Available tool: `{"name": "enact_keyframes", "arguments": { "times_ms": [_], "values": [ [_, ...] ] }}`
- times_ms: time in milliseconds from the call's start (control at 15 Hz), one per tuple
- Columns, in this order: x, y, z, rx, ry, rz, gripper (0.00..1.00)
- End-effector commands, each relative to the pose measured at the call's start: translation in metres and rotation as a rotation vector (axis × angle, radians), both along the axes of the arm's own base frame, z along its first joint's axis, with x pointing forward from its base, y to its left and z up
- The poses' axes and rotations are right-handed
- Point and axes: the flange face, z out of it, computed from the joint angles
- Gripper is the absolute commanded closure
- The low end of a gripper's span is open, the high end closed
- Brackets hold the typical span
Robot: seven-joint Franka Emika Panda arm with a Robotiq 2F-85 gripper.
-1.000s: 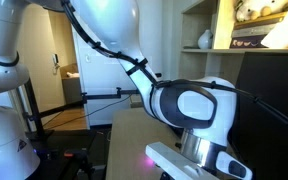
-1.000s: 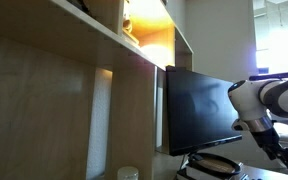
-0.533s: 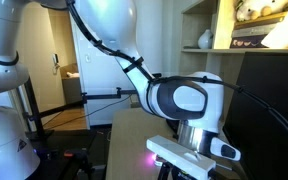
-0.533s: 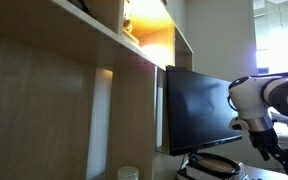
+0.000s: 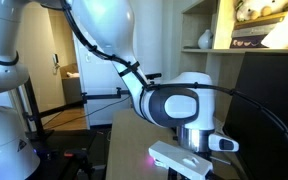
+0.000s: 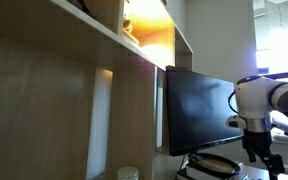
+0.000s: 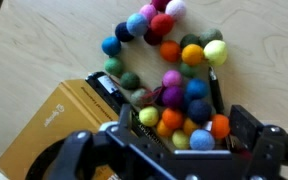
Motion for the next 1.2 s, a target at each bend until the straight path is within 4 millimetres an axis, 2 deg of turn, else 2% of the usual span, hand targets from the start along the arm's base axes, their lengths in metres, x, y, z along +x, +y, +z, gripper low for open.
{"name": "enact_keyframes", "arguments": {
  "times_ms": [0, 267, 333, 467, 1133],
  "values": [
    [0.0, -0.001, 0.0, -0.001, 0.001, -0.003, 0.0],
    [-0.001, -0.001, -0.003, 0.0, 0.005, -0.003, 0.0],
    [0.002, -0.006, 0.004, 0.005, -0.005, -0.026, 0.0],
    [0.003, -0.009, 0.004, 0.012, -0.006, -0.048, 0.0],
    [0.002, 0.011, -0.035, -0.039, 0.037, 0.018, 0.0]
  ]
}}
